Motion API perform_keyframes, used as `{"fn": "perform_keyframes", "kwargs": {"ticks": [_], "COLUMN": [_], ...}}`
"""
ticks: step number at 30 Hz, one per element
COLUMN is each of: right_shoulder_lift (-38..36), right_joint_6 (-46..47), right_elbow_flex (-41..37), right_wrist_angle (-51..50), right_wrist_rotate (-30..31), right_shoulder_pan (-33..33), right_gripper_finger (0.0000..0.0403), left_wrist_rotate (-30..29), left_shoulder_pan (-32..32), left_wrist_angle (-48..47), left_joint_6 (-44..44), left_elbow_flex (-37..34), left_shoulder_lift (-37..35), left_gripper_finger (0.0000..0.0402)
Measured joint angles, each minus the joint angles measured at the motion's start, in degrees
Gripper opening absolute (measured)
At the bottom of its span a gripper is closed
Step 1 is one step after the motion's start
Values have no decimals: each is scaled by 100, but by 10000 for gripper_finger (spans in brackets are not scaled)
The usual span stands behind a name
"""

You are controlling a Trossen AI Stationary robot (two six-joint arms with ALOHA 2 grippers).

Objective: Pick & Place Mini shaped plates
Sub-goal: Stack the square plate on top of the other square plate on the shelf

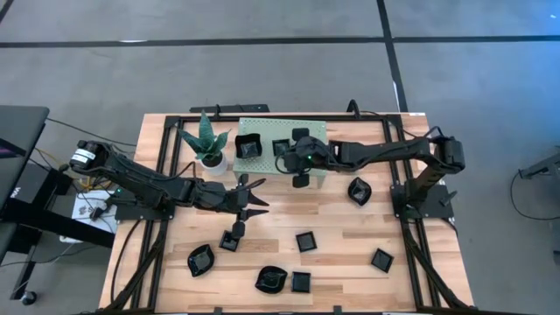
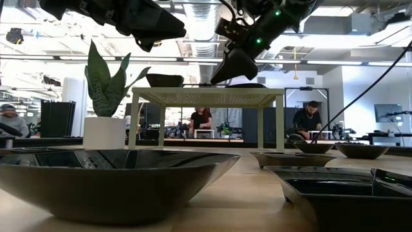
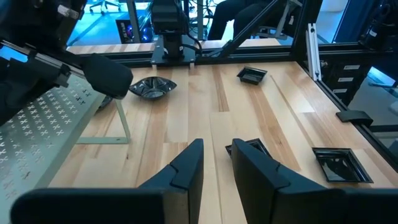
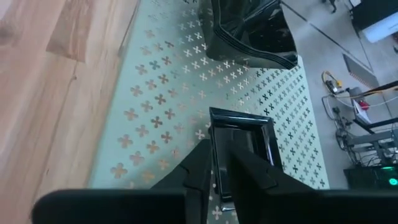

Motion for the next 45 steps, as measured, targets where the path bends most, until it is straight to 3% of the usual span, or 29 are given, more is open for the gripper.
{"fn": "perform_keyframes", "kwargs": {"ticks": [12, 16, 22, 29, 40, 45], "right_shoulder_lift": [-427, -682, -739, -405, 588, 996], "right_joint_6": [-542, 240, 1605, 2512, 3294, 3542], "right_elbow_flex": [0, 0, 0, -2, -2, -7], "right_wrist_angle": [-363, -1013, -2017, -2444, -2169, -1854], "right_wrist_rotate": [437, 237, -779, -935, -1181, -1215], "right_shoulder_pan": [926, 1428, 2178, 3020, 3552, 3675], "right_gripper_finger": [63, 64, 64, 75, 161, 182], "left_wrist_rotate": [0, 1, 2, 2, 11, 7], "left_shoulder_pan": [0, -1, 0, -2, -2, -2], "left_wrist_angle": [7, 7, 7, -2, -343, -373], "left_joint_6": [-2, -19, -22, -266, -688, -688], "left_elbow_flex": [0, 0, 0, 0, -9, -55], "left_shoulder_lift": [0, 0, 0, 0, 2, 2], "left_gripper_finger": [85, 85, 85, 85, 85, 85]}}
